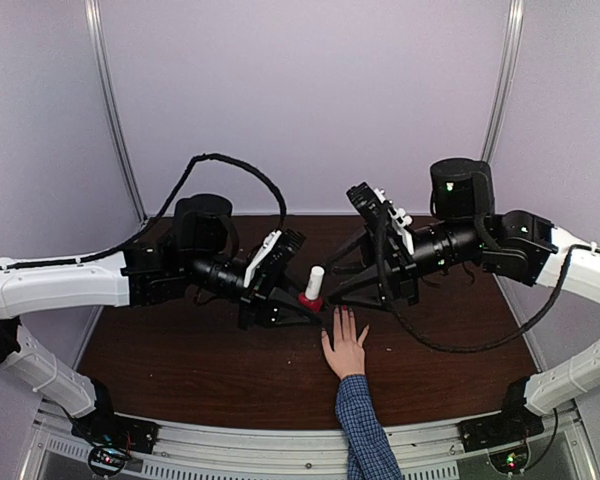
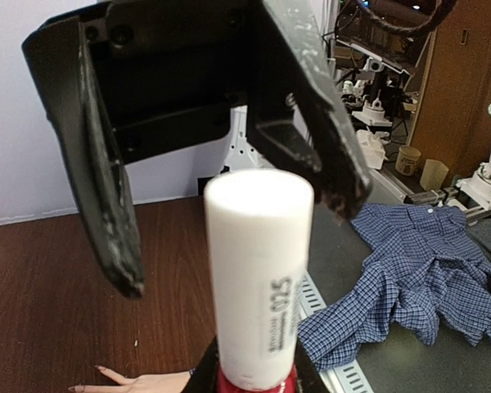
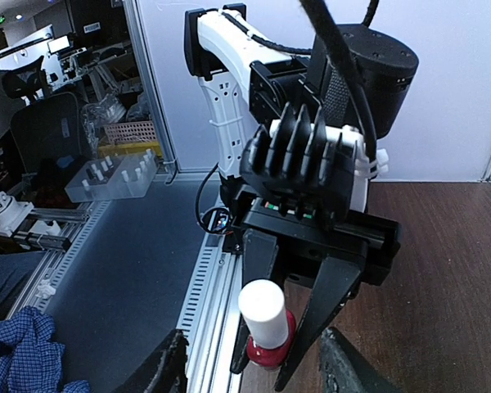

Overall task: Paint the nails
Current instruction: Screw the nail polish bottle cap onto the nail polish bottle.

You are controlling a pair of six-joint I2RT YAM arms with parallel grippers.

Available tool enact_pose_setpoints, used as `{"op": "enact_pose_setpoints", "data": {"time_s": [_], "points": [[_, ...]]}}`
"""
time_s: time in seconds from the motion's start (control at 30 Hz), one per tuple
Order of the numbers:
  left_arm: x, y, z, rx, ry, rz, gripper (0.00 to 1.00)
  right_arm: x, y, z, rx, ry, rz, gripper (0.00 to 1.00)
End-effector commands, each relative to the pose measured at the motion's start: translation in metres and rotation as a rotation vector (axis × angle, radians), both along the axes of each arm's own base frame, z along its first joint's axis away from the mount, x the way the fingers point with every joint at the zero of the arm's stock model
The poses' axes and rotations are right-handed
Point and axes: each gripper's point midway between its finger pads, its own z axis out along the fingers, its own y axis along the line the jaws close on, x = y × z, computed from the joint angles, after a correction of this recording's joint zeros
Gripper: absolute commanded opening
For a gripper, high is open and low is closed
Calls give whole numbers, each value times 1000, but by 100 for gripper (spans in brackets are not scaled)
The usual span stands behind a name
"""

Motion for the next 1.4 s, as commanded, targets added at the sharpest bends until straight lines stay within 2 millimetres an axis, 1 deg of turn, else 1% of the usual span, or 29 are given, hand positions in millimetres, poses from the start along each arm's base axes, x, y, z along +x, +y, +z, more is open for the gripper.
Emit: {"op": "enact_pose_setpoints", "data": {"time_s": [0.0,0.2,0.27,0.37,0.5,0.6,0.73,0.9,1.0,1.23,1.37], "points": [[-11,-1,22,-64,-2,-93,0,-11,4,14,38,3,75,54],[-13,-2,22,-63,10,-120,0,-13,12,16,50,6,99,54],[-13,-2,21,-63,12,-121,0,-14,15,15,51,6,106,52],[-13,-3,22,-63,17,-121,0,-14,17,13,45,4,110,46],[-14,-2,23,-68,17,-121,0,-15,18,12,37,2,112,32],[-10,-2,24,-73,9,-94,0,-15,18,11,33,2,108,24],[0,-4,24,-69,-6,-22,0,-15,18,8,25,0,104,15],[10,-4,25,-75,-24,45,0,-12,19,5,15,-8,86,8],[21,-3,27,-85,-21,121,0,-8,19,2,7,-16,64,5],[49,1,32,-106,-31,297,0,16,20,-6,-26,-40,-75,1],[74,-1,34,-111,-12,433,0,36,22,-13,-54,-47,-182,0]]}}
